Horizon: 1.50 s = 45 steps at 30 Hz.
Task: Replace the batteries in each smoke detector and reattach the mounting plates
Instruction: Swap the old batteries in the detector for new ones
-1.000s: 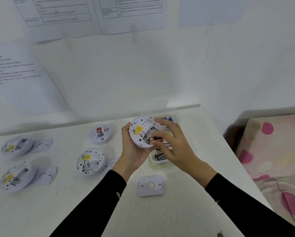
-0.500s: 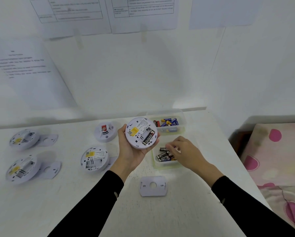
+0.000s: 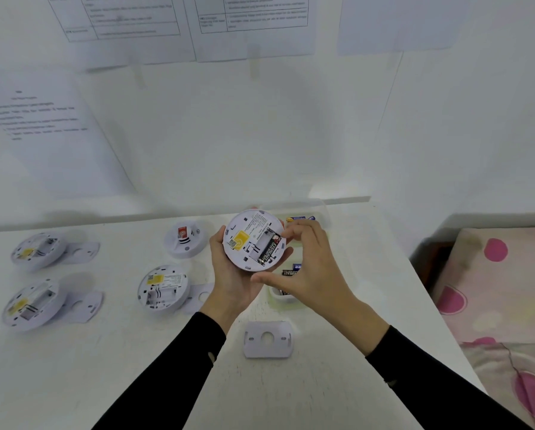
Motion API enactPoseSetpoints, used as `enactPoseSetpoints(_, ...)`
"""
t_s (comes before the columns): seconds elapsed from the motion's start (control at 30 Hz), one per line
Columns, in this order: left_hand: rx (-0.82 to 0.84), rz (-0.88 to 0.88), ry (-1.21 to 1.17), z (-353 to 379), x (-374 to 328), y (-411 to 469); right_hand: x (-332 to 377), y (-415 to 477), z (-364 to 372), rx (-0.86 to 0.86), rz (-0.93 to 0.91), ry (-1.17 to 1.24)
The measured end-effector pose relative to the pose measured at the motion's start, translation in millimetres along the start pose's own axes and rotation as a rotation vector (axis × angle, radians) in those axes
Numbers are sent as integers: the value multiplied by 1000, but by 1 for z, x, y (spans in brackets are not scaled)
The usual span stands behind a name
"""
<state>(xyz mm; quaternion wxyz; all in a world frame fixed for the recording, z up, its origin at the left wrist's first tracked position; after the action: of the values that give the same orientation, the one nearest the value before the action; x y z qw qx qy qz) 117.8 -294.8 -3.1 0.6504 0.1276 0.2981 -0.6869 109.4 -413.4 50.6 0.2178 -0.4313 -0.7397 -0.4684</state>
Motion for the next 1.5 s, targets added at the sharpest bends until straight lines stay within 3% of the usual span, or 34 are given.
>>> enactPoseSetpoints(0.3, -15, 45, 56, 3, 1, -2, -7, 2, 2, 26, 39, -77)
enactPoseSetpoints(0.83, -19, 44, 126, 8, 4, 2, -23, 10, 6, 189, 329, -11)
enactPoseSetpoints(1.23, -32, 31, 164, -7, -1, 8, -9, 6, 0, 152, 178, 176)
enactPoseSetpoints(1.33, -39, -2, 174, -8, 4, 9, -8, 7, 4, 186, 127, 94)
enactPoseSetpoints(1.5, -47, -31, 153, -10, 11, 10, -15, 13, 5, 114, 227, 167)
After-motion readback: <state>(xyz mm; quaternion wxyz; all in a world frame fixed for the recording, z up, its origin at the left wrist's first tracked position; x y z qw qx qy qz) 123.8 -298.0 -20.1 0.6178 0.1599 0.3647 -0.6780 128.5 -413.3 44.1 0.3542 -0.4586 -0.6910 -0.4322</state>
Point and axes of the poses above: each hand's wrist, its own y-axis towards the middle knuckle, its own z-axis out of the palm, x = y × z, the point moved 7 cm from there along y, towards the middle knuckle, and after that the axes turned 6 degrees about -x, right-handed, at the moved point
